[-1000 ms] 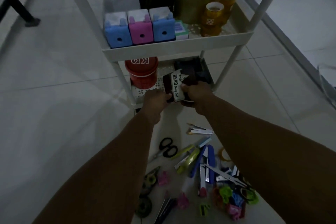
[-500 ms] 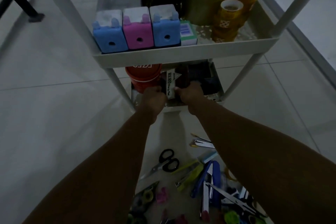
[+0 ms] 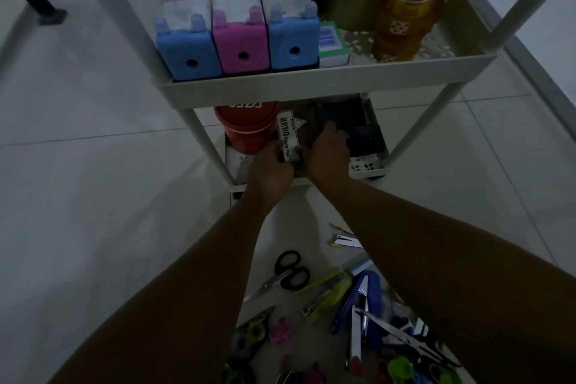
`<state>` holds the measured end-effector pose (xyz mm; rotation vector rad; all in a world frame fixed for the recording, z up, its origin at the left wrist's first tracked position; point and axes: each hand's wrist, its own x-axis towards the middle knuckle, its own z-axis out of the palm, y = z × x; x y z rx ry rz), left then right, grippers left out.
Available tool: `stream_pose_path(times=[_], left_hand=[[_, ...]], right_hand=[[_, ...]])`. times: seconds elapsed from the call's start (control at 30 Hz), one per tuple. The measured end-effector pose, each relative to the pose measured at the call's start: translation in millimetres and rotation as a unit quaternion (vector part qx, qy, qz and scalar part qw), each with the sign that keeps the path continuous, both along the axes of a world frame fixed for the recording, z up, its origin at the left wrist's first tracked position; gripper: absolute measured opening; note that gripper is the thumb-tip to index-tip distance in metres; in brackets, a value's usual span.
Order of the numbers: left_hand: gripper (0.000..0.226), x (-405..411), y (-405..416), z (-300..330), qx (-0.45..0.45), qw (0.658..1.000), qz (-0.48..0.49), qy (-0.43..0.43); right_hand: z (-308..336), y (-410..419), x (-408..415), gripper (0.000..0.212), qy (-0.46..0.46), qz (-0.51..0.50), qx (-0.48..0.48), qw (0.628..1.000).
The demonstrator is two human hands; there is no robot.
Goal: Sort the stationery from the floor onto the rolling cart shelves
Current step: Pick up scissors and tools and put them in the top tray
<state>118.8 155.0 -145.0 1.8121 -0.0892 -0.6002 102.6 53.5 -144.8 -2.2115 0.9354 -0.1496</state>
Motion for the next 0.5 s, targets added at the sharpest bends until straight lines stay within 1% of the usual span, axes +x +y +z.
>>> stream_pose_path(times=[0.07, 0.17, 0.2, 0.27, 0.37, 0.43, 0.47, 0.5], left_hand=[[0.041, -0.6, -1.4, -1.2, 0.029, 0.999, -0.005, -0.034], [0.042, -1.6, -1.9, -2.1, 0.077, 0.994, -0.016, -0.076], [0.04, -1.8, -1.8, -2.4, 0.087, 0.992, -0.022, -0.084], [0.038, -2.8, -1.0, -1.3, 0.091, 0.989, -0.034, -0.113], [0.041, -4.1, 1.8, 0.4, 0.079, 0.985, -0.044, -0.15], [0.034, -5.6, 5.1, 1.1, 0.099, 0.98, -0.039, -0.169], [0.028, -6.0, 6.6, 0.9, 0.119, 0.976, -0.035, -0.18], [0.024, -5.6, 7.6, -0.5, 0.143, 0.971, -0.044, -0.186]], right_hand=[[-5.4, 3.2, -4.5, 0.054, 0.009, 0.034, -0.024, 0.999], [-14.8, 4.9, -7.1, 0.03, 0.054, 0.107, -0.089, 0.989], [-15.4, 3.7, -6.9, 0.026, 0.057, 0.117, -0.096, 0.987], [-13.9, -1.1, -6.5, 0.022, 0.046, 0.128, -0.095, 0.986], [-8.9, -5.3, -12.2, 0.022, -0.016, 0.136, -0.085, 0.987], [-9.1, -0.4, -19.2, 0.021, -0.04, 0.131, -0.124, 0.983], [-10.1, 2.2, -21.6, 0.02, -0.036, 0.133, -0.152, 0.979], [-11.4, 4.1, -22.5, 0.021, -0.014, 0.146, -0.172, 0.974]])
